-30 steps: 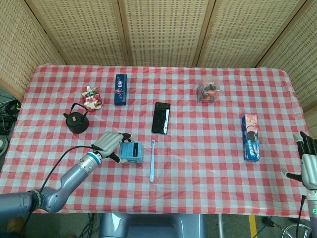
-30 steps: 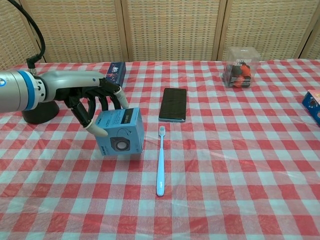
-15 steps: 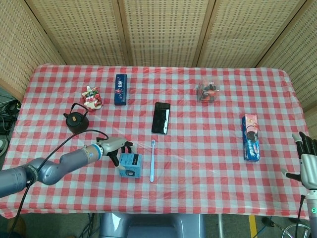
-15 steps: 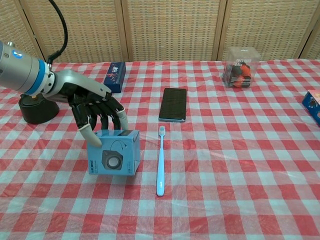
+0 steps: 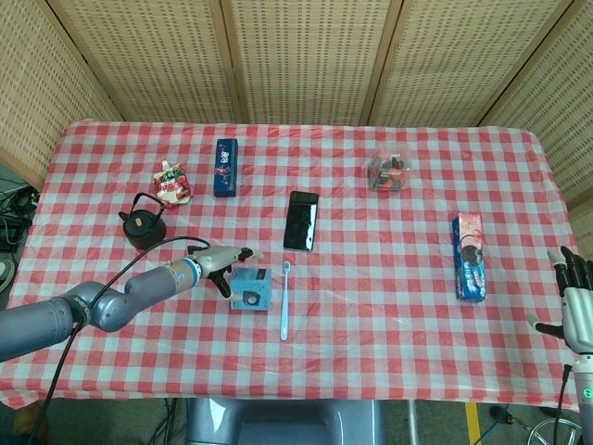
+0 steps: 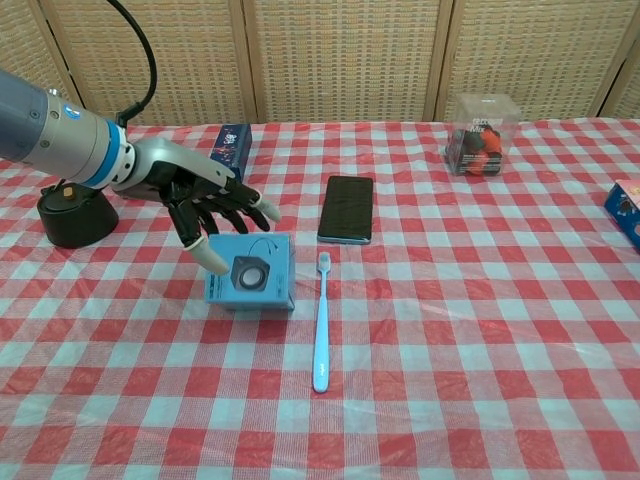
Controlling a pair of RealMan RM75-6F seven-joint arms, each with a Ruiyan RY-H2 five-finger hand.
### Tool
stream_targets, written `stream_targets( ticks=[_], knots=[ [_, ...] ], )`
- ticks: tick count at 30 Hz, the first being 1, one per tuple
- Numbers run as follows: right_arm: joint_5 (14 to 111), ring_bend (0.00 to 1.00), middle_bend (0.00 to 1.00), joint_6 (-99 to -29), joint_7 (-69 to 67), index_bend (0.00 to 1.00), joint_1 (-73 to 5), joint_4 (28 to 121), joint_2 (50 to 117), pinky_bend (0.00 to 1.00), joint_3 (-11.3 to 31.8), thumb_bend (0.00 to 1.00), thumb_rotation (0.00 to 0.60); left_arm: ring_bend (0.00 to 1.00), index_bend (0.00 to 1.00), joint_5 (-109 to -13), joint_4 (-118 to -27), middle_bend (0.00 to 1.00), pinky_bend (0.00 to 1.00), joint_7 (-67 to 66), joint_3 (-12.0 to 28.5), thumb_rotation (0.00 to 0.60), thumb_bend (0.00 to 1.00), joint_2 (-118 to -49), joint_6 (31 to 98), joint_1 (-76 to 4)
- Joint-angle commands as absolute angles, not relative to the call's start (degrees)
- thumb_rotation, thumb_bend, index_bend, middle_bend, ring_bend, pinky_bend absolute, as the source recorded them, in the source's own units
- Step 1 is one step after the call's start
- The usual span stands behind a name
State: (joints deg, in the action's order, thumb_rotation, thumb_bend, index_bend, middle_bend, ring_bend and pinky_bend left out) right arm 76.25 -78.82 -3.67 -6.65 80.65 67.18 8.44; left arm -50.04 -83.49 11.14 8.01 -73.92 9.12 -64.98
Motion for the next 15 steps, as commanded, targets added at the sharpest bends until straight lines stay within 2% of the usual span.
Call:
stream_targets(
  ticks=[1,5,10,15],
  knots=[
    [76.25,0.0,0.0,-78.83,-3.68,0.03,-6.65,80.66,67.19,0.0,8.43,0.0,0.6,0.0,0.0,-51.27,-84.04,0.0,0.0,11.37,8.73,0.6,0.08,-74.82,14.74,-63.28],
    [76.33,0.0,0.0,-78.87,-3.58,0.03,-6.66,80.73,67.15,0.0,8.4,0.0,0.6,0.0,0.0,-53.65,-85.76,0.0,0.0,12.61,11.31,0.6,0.06,-75.26,22.06,-60.04],
    [76.58,0.0,0.0,-79.15,-3.74,0.03,-6.57,80.92,67.09,0.0,8.35,0.0,0.6,0.0,0.0,-61.17,-88.45,0.0,0.0,13.83,13.88,0.6,0.05,-74.08,33.09,-54.62],
    [76.94,0.0,0.0,-79.47,-4.32,0.03,-6.39,81.12,66.83,0.0,8.26,0.0,0.6,0.0,0.0,-66.98,-90.87,0.0,0.0,7.14,11.58,0.6,0.0,-71.62,46.94,-48.43]
  ],
)
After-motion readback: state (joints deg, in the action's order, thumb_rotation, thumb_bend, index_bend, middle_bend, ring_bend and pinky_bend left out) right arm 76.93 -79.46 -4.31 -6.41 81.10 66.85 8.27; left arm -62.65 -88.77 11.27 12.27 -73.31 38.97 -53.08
